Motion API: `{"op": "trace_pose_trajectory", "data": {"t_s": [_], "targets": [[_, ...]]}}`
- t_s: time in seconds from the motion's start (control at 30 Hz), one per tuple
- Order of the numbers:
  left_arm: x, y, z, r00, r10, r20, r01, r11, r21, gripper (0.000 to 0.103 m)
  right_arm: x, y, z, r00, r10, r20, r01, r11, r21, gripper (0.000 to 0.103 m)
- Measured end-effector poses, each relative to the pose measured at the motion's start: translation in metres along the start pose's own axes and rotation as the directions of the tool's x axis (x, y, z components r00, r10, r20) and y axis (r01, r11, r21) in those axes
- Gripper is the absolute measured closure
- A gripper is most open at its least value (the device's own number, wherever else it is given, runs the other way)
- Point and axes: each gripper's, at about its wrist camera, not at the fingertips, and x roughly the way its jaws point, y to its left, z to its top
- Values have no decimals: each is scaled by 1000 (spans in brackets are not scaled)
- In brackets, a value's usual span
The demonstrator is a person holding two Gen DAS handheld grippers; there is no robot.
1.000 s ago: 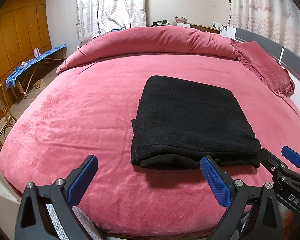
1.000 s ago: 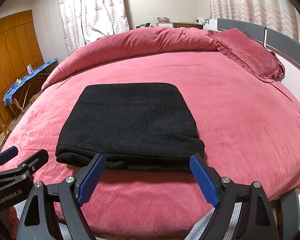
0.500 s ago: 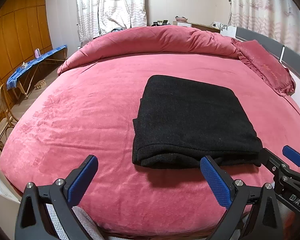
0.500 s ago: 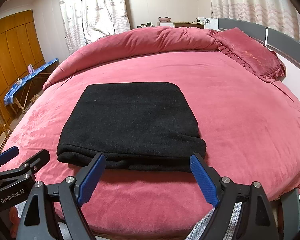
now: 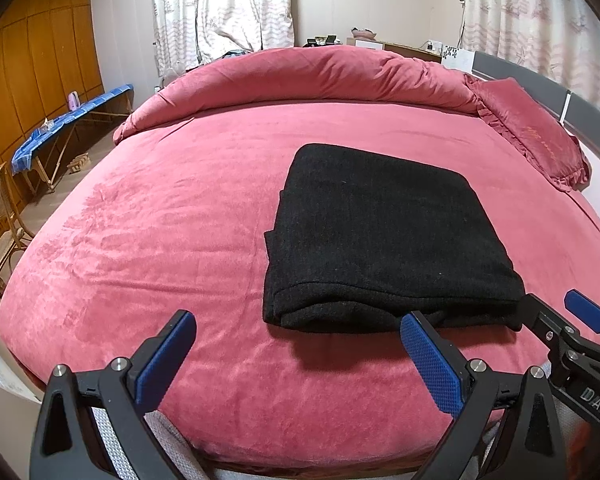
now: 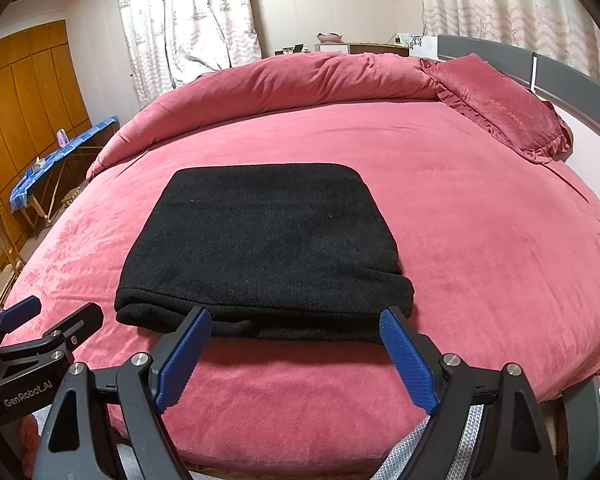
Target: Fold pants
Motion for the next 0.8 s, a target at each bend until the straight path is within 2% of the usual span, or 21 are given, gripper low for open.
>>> {"op": "trace_pose_trajectory", "data": {"t_s": [0.43, 0.8], "targets": [[0, 0, -1, 1000, -10, -13, 10, 1000, 4, 0, -1, 1, 0, 1000, 7, 1, -7, 1000, 3, 15], [6, 10, -3, 997, -32, -64, 27, 996, -80, 0, 0, 2, -2, 1000, 12, -5, -12, 1000, 1, 15]]}}
